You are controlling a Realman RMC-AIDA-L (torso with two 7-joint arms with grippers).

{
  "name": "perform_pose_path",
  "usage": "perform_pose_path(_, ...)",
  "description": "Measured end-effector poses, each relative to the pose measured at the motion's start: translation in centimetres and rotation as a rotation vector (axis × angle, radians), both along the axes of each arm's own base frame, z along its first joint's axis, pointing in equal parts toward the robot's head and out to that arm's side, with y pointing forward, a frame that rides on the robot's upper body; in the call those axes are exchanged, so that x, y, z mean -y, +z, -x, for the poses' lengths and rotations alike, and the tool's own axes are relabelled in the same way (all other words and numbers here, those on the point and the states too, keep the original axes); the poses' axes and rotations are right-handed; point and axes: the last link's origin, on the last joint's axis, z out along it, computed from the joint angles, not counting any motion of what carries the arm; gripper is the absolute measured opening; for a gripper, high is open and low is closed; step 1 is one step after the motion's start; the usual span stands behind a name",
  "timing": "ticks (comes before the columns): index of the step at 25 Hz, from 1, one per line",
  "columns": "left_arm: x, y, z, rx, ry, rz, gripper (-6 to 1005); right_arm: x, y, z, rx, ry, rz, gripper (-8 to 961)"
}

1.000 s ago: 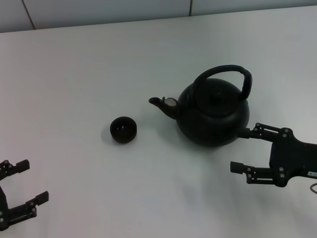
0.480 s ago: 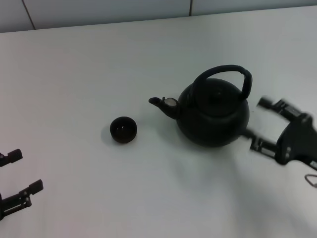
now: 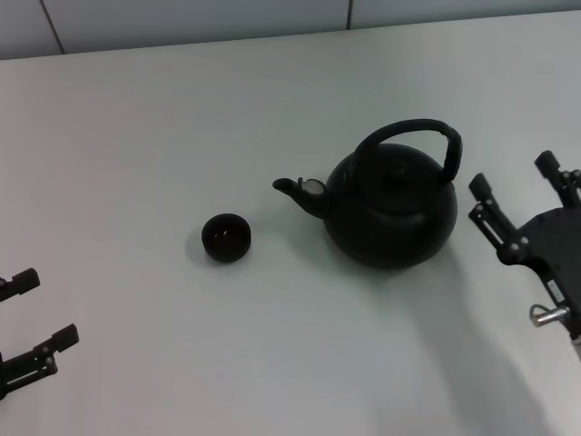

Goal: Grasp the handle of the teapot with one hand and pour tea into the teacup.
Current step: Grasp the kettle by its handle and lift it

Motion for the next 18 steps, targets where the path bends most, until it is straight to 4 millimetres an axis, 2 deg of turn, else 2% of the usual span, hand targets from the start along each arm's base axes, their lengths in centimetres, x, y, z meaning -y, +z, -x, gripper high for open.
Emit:
perform_pose_path(9, 0.0, 0.0, -0.1, 0.007, -0.003, -0.013, 826, -1.2, -0.8, 0.1, 0.004, -0.021, 0.048, 791)
perform_pose_path(18, 0.0, -0.2, -0.3, 0.021, -0.004, -0.022, 826, -3.6, -1.0, 0.2, 0.036, -0.029, 0.075, 790)
